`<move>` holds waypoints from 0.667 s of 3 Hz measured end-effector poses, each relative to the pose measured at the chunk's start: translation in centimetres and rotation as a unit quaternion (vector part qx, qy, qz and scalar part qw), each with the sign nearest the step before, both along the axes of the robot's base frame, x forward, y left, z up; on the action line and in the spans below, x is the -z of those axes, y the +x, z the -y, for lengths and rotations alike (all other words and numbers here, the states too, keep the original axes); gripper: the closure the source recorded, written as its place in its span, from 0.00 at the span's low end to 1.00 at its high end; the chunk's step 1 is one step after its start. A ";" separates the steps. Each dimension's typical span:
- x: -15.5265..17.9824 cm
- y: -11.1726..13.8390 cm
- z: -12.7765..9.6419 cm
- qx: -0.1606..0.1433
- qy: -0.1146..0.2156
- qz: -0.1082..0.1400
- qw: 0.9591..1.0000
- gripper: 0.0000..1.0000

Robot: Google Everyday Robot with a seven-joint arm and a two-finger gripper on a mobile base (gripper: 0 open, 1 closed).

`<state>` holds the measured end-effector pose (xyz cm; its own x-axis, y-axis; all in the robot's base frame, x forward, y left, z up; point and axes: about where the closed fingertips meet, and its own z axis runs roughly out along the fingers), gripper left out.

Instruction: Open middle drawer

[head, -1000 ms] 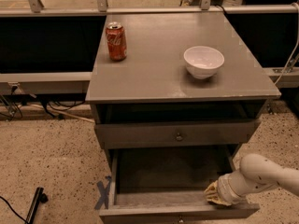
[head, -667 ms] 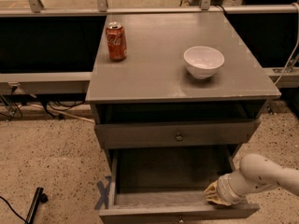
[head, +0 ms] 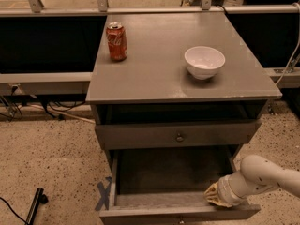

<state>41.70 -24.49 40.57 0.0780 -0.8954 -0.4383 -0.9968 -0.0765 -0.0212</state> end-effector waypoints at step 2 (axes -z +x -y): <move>0.0 0.2 0.0 0.000 0.000 0.000 1.000 0.47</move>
Offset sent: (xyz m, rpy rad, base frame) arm 0.0036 0.0214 -0.0018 -0.0047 0.0420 0.1281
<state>41.92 -24.49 40.57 0.0782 -0.8954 -0.4383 -0.9968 -0.0767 -0.0211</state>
